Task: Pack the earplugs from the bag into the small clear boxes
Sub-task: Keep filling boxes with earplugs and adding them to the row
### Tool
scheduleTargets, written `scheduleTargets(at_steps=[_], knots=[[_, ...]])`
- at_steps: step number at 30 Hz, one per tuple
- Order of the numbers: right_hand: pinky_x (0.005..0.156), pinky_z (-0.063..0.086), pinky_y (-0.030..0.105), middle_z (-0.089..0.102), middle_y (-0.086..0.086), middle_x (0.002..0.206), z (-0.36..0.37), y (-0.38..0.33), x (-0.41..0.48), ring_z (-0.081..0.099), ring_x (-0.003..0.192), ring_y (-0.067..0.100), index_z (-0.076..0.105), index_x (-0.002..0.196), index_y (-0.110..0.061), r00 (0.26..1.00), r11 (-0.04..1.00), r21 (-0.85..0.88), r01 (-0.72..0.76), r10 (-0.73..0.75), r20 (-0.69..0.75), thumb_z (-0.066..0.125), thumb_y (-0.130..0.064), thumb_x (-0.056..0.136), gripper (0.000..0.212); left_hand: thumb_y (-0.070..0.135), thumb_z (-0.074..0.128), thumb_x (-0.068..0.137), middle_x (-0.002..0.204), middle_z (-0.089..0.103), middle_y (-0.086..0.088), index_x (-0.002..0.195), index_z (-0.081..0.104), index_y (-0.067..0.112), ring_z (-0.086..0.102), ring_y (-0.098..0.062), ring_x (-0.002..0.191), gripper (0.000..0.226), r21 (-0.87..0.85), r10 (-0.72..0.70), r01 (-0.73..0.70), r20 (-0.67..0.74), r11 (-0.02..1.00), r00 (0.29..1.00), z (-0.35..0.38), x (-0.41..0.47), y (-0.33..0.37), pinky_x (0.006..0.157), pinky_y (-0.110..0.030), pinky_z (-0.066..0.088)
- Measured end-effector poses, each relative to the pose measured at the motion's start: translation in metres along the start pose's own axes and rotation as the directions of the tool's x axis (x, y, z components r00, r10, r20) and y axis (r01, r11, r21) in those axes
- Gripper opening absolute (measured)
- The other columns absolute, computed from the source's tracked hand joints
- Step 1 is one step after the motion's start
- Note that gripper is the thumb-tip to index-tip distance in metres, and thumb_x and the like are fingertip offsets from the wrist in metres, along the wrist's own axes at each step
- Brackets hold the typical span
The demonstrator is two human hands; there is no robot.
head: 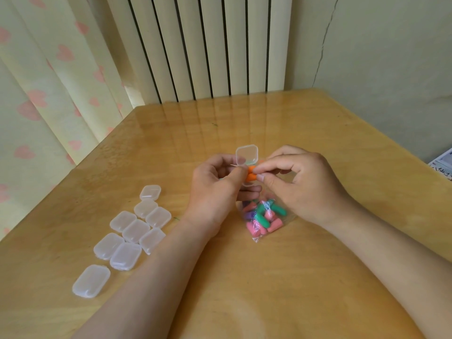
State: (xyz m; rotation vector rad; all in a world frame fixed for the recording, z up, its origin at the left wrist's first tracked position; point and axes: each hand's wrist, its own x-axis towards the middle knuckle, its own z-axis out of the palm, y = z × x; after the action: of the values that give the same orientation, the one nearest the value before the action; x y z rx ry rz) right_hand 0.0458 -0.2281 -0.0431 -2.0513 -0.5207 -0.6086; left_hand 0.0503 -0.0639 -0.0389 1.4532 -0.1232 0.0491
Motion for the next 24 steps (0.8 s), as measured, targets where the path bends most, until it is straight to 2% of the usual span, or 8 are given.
scheduleTargets(at_steps=[4,9,12,15,17,19,24], knots=[[0.075,0.052,0.021,0.069,-0.007,0.088,-0.0002,0.0011,-0.0007,0.066,0.084,0.012,0.081,0.098,-0.02,1.0,1.0,0.002,-0.02,0.02,0.008,0.074,-0.007,0.086,0.019,-0.003,0.058,0.094,0.087,0.072,-0.023,0.103,0.063,0.0,0.071,-0.027,0.064,0.011,-0.013,0.005,-0.005,0.001,1.0,1.0,-0.0006,0.001,-0.0004,0.059,-0.032,0.06],[0.078,0.051,0.024,0.068,-0.008,0.091,-0.002,0.0,-0.0001,0.064,0.085,0.01,0.075,0.113,-0.023,0.999,0.998,-0.041,-0.045,0.044,-0.012,0.075,-0.008,0.085,0.032,-0.003,0.059,0.094,0.09,0.072,-0.026,0.106,0.062,-0.001,0.072,-0.029,0.067,0.012,-0.055,-0.039,0.04,0.017,0.998,0.999,-0.0029,0.0035,0.0002,0.062,-0.032,0.061],[0.079,0.052,0.024,0.064,-0.009,0.105,-0.0043,0.0,0.0007,0.062,0.092,0.006,0.065,0.126,-0.026,0.998,0.996,-0.063,-0.061,0.06,-0.012,0.078,-0.013,0.082,0.048,-0.003,0.059,0.094,0.089,0.073,-0.025,0.109,0.063,-0.003,0.071,-0.028,0.067,0.015,-0.088,-0.07,0.072,0.024,0.993,0.997,-0.0029,0.0048,0.0001,0.061,-0.031,0.061],[0.084,0.051,0.02,0.057,-0.012,0.125,-0.0055,0.0003,0.0001,0.06,0.108,0.001,0.048,0.144,-0.033,0.991,0.994,-0.045,-0.104,0.107,0.077,0.079,-0.02,0.081,0.072,0.0,0.061,0.095,0.085,0.074,-0.019,0.109,0.065,-0.001,0.07,-0.024,0.064,0.014,-0.108,-0.087,0.09,0.038,0.99,0.996,-0.0034,0.0056,-0.0005,0.059,-0.027,0.06],[0.086,0.052,0.02,0.054,-0.015,0.133,-0.006,0.0006,-0.0007,0.058,0.114,0.0,0.038,0.15,-0.037,0.985,0.992,-0.045,-0.12,0.125,0.119,0.079,-0.022,0.082,0.08,0.001,0.061,0.096,0.082,0.074,-0.014,0.109,0.066,0.0,0.07,-0.022,0.063,0.015,-0.117,-0.092,0.098,0.06,0.988,0.994,-0.0033,0.0054,-0.0009,0.058,-0.026,0.059],[0.087,0.054,0.024,0.055,-0.016,0.134,-0.0063,0.001,-0.0008,0.058,0.116,0.0,0.037,0.151,-0.037,0.983,0.991,-0.037,-0.13,0.134,0.126,0.078,-0.02,0.084,0.08,0.001,0.061,0.096,0.081,0.074,-0.012,0.11,0.066,0.001,0.07,-0.02,0.063,0.015,-0.119,-0.089,0.098,0.077,0.988,0.993,-0.0032,0.0052,-0.0012,0.059,-0.025,0.059],[0.083,0.057,0.028,0.062,-0.015,0.126,-0.0053,0.0013,0.0001,0.06,0.111,0.001,0.048,0.144,-0.034,0.985,0.992,0.001,-0.128,0.127,0.114,0.076,-0.018,0.086,0.066,0.003,0.061,0.096,0.081,0.074,-0.015,0.11,0.067,0.003,0.07,-0.02,0.064,0.015,-0.121,-0.071,0.082,0.099,0.989,0.993,-0.0049,0.005,0.0003,0.059,-0.024,0.059]])
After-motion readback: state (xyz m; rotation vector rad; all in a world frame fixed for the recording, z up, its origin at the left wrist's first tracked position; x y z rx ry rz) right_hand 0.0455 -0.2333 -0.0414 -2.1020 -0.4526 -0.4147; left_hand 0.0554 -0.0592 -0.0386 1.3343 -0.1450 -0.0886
